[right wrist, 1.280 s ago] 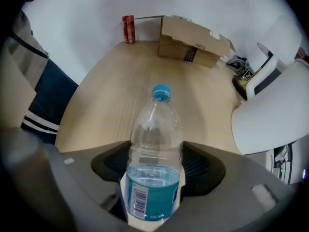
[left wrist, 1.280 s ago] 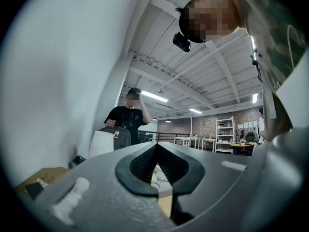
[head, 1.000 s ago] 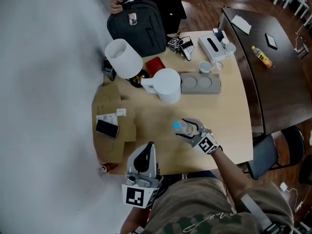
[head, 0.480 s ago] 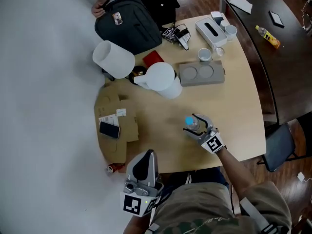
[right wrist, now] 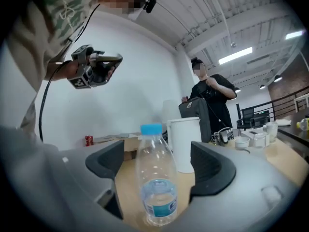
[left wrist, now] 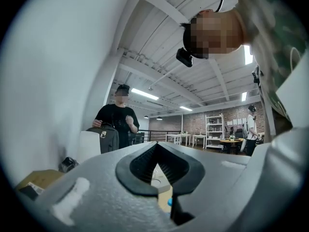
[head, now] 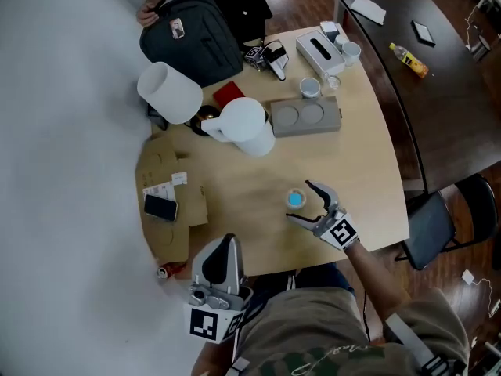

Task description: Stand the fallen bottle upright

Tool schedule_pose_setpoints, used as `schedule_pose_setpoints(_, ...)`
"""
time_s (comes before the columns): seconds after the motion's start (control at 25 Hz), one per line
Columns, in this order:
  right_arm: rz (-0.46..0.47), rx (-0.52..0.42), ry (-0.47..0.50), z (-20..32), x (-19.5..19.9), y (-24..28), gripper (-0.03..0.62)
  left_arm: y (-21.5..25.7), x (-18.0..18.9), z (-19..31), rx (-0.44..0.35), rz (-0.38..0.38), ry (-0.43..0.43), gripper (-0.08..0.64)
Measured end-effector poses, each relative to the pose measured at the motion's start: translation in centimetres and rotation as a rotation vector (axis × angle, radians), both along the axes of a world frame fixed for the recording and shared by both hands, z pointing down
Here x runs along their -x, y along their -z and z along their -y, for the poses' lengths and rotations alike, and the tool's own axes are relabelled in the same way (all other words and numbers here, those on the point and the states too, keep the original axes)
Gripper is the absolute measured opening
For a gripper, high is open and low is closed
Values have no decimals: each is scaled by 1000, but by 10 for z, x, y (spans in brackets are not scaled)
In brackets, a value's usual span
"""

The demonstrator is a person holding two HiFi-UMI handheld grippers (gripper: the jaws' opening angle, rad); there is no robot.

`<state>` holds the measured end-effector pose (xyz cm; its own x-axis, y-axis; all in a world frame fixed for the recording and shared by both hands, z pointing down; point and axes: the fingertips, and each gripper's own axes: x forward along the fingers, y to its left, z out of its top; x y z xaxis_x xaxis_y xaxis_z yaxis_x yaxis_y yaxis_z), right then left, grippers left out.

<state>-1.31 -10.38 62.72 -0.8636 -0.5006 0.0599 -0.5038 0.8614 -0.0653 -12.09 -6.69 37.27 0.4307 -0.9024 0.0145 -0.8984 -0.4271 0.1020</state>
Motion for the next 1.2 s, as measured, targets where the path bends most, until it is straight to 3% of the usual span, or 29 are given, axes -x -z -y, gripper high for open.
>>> schedule_pose_setpoints(0.04,16,-9,-9,-7,-4,17,417,5,5,-2,-13,-3,5,3)
schedule_pose_setpoints(0.08,31,-17,-14,-15,-7,37,367,10,10,-4,-25,-11,8,3)
schedule_pose_setpoints(0.2,30,-16,-21,-43,-6,89,49,16,26,-11,-51,-69,4,3)
schedule_pose_setpoints(0.24,13,-5,-26,-50,-4,102,3,15,31,-14,-55,-90,-1,3)
schedule_pose_setpoints(0.56,-64,-62,-192,-61,0,186,3,0,48,-35,-71,-189,-47,3)
schedule_pose_setpoints(0.72,-67,-115,-191,-71,-6,209,3,8,42,-60,-100,-185,-43,3)
schedule_pose_setpoints(0.88,-42,-139,-180,-94,-31,209,3,15,13,-100,-157,-208,-76,4)
schedule_pose_setpoints(1.2,42,-86,-159,-166,-98,223,3,14,-54,-179,-91,-86,102,3)
